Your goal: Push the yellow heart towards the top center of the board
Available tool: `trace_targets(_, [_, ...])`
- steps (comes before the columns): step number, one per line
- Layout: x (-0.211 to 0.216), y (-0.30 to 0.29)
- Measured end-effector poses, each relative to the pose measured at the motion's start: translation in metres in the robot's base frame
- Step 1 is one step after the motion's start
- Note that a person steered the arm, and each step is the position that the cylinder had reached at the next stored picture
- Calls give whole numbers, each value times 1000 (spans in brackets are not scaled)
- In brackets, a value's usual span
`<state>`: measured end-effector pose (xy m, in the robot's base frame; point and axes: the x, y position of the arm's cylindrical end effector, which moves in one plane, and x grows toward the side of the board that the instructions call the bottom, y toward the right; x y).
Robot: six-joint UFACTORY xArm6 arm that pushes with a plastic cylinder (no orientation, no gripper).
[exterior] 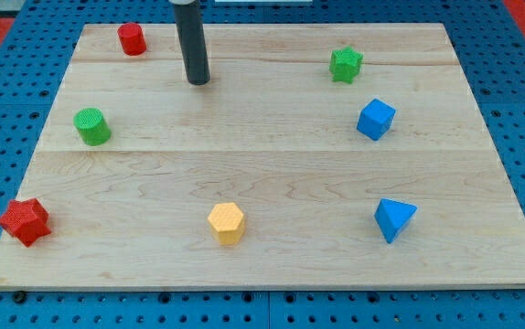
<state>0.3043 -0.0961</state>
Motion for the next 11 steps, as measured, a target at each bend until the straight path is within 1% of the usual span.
trace_targets(1, [-20, -67])
trace_targets(2, [-25, -60])
trace_targets(3, [-29, -16])
trace_targets(4, [-55, -52])
trace_targets(5, [-62, -30])
trace_targets(6, [-59, 35])
trace_targets(7, [-59, 42])
trace_targets(9, [-49, 33])
trace_targets(11, [-53, 31])
